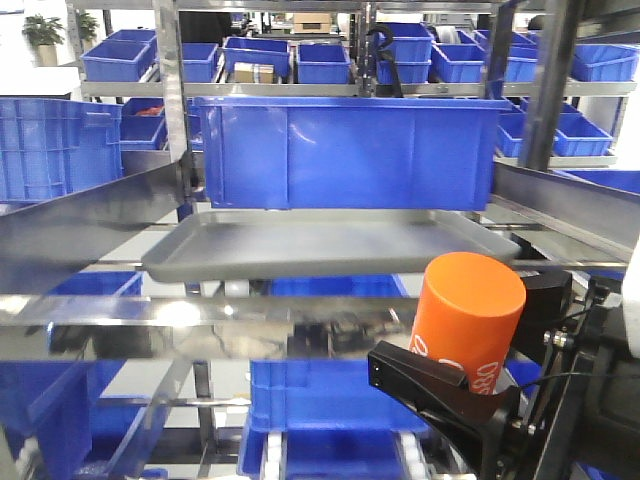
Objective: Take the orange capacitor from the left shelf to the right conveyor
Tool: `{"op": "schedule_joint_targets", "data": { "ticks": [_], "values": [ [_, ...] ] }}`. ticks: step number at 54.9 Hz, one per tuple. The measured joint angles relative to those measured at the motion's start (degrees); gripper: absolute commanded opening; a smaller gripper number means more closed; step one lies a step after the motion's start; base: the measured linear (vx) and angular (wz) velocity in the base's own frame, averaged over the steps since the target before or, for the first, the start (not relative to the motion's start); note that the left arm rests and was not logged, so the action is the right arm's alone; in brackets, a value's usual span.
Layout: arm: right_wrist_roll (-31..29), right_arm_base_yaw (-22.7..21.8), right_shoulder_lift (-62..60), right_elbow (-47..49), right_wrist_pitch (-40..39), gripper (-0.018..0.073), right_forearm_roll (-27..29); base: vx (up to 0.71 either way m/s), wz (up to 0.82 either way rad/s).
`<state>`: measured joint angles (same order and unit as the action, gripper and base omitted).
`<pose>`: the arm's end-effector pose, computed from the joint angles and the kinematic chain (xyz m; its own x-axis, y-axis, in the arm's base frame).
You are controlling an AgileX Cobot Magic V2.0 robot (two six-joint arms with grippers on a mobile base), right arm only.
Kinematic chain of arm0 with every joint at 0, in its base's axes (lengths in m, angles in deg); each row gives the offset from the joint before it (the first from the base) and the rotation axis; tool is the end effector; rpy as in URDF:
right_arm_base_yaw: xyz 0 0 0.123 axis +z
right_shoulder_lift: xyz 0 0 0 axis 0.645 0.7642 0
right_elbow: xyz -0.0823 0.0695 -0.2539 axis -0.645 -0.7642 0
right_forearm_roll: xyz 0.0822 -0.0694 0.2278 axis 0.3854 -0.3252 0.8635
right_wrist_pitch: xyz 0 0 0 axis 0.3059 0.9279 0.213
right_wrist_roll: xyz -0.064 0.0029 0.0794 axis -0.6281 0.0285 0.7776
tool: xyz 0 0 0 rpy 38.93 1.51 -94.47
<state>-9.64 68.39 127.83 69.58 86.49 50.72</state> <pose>0.1689 0.1316 0.3855 0.0371 -0.1194 -0.9922 -0.7541 0.6481 -0.1062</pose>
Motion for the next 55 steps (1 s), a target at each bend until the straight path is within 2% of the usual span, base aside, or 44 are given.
{"op": "schedule_joint_targets", "data": {
  "ticks": [21,55],
  "values": [
    [0.0,0.0,-0.1,0.0,0.0,-0.0010,0.0,-0.23,-0.07],
    [0.0,0.0,-0.1,0.0,0.0,-0.0010,0.0,-0.24,0.10]
  ]
}}
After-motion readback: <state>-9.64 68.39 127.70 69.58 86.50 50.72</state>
